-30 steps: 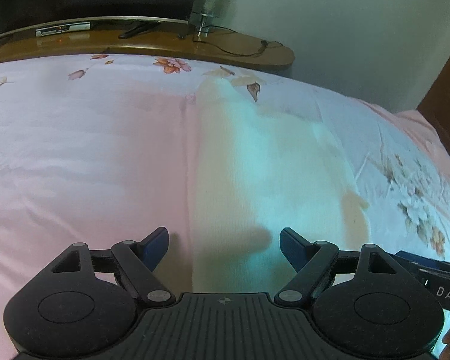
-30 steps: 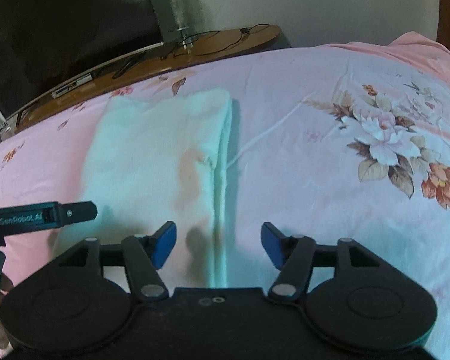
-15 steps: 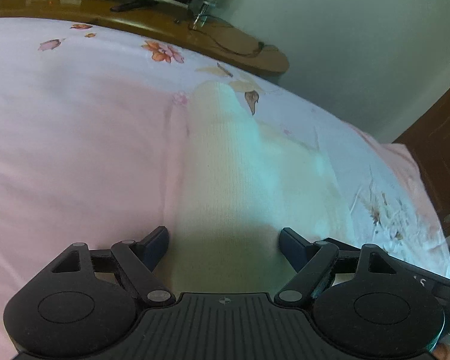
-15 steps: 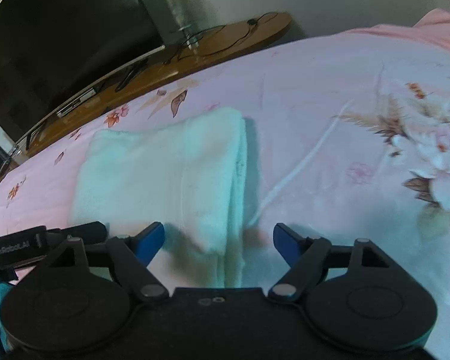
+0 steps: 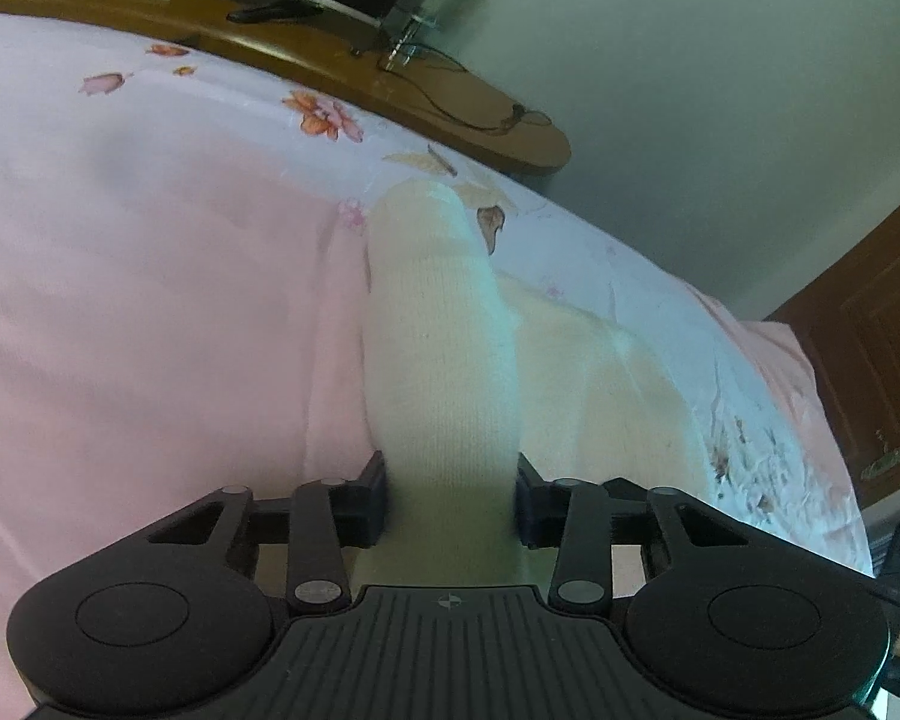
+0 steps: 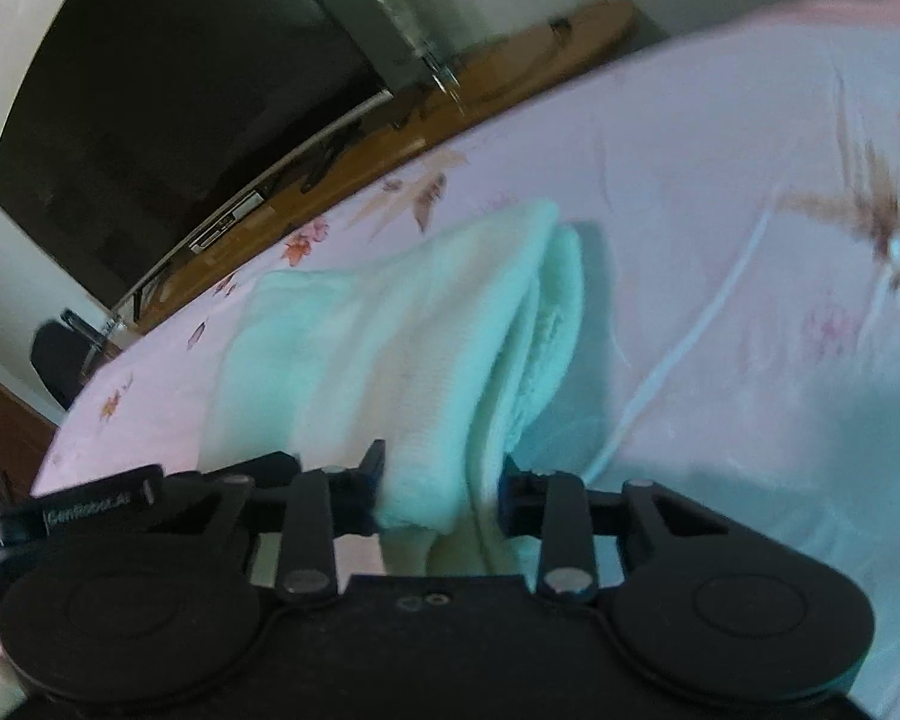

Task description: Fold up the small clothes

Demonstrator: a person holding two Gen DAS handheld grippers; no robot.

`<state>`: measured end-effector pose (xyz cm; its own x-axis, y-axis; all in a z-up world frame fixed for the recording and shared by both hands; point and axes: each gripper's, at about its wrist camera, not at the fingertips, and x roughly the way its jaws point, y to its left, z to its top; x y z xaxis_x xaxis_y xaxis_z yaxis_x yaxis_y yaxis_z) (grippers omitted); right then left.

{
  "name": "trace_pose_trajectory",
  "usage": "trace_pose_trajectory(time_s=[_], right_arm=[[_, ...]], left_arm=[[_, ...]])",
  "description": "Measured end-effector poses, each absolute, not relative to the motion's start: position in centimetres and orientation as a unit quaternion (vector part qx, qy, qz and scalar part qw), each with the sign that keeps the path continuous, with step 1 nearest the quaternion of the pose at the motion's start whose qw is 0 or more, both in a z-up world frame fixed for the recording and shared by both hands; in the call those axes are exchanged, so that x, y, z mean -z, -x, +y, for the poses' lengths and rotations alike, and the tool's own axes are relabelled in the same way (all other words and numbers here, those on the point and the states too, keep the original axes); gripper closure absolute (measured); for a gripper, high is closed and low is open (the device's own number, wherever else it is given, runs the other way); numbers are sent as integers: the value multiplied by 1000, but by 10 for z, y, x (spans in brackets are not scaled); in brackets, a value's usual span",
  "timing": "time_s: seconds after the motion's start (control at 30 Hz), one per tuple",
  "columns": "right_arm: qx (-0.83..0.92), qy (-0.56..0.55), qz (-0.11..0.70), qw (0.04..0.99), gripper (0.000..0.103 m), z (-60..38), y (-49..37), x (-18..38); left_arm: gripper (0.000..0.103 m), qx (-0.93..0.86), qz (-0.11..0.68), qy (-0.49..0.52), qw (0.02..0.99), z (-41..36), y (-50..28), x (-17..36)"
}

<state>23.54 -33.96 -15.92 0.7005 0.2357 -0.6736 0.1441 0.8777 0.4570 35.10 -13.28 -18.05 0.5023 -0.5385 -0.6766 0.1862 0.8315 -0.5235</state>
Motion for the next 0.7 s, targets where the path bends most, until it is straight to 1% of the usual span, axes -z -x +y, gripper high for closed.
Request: trace_pose_trajectory(time_s=[0.33, 0.53, 0.7], right_arm=[[-56, -219, 353, 908, 71, -307, -235, 107], [-75, -208, 343, 913, 71, -277, -238, 81], [-100, -200, 340, 913, 71, -243, -241, 68]], left_arm=[[64, 220, 414, 191, 863, -112, -338, 137], [64, 208, 393, 193, 875, -72, -327, 110], [64, 184, 383, 191, 885, -32, -319, 97]])
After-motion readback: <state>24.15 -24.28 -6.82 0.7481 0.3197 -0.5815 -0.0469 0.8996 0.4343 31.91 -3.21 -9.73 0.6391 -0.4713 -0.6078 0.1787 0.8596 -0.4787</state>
